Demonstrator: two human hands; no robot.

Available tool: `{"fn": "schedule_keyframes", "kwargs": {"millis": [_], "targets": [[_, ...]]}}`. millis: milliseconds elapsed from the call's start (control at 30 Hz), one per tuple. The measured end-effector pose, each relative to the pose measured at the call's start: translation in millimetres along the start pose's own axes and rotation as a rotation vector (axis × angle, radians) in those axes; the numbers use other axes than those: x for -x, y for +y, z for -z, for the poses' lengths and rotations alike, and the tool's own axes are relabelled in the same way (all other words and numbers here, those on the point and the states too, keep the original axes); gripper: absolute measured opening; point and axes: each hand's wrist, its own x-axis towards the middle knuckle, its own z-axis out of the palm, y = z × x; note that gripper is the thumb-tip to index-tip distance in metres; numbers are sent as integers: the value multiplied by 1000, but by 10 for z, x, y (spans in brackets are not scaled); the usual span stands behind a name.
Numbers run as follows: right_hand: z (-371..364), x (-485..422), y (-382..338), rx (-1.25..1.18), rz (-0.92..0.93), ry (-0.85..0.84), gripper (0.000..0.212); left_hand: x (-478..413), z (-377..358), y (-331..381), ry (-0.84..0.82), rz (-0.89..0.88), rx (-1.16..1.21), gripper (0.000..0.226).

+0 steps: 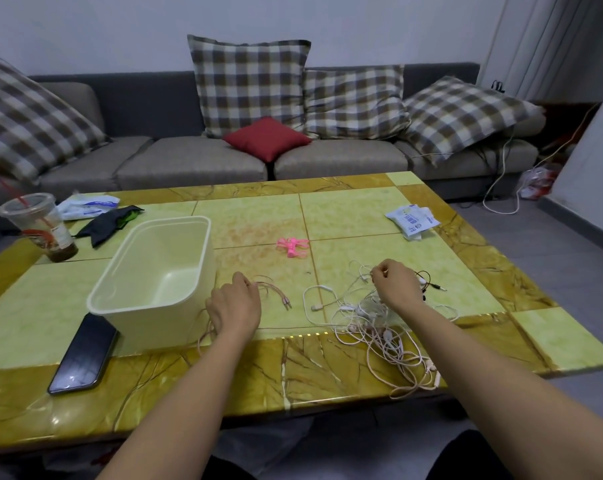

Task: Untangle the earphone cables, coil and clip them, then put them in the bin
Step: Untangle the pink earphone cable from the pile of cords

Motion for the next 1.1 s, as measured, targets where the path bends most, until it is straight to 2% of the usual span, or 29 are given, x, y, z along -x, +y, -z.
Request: {"fn": "schedule_keyframes", "kwargs": {"millis": [100, 200, 267, 333, 400, 500, 567, 633, 767, 833, 967, 1033, 1100], "targets": [[-62, 88, 74, 2, 171, -113, 28, 45, -52, 18, -84, -69, -143, 38], [-125, 195, 101, 71, 377, -329, 24, 101, -113, 59, -148, -111, -263, 38], [-124, 219, 138, 193, 347, -447, 31, 144, -126, 69, -141, -149, -317, 34], [-81, 224, 191, 333, 261, -541, 56, 182, -160, 57, -102, -218, -356, 37], [-43, 242, 232, 373, 218, -611, 76, 221, -186, 75, -32, -353, -348, 45], [-41, 270, 252, 341, 222, -607, 81, 262, -202, 234, -9, -676, -257, 52], [-63, 271, 262, 329, 229, -594, 81, 317, -244, 379, -160, -812, -166, 41], [-61, 266, 284, 290, 220, -590, 81, 359, -339, 456, -328, -770, -112, 33], [-22, 243, 391, 262, 204, -585, 86, 373, -480, 437, -352, -704, -170, 19], [-8, 233, 421, 256, 197, -584, 91, 346, -486, 423, -326, -642, -6, 19], [41, 197, 436, 343, 183, -586, 99, 276, -350, 485, -212, -392, 466, 22], [50, 178, 453, 367, 184, -551, 91, 245, -281, 532, -102, -301, 595, 21], [49, 158, 468, 365, 177, -436, 75, 226, -228, 572, -23, -217, 675, 21]]}}
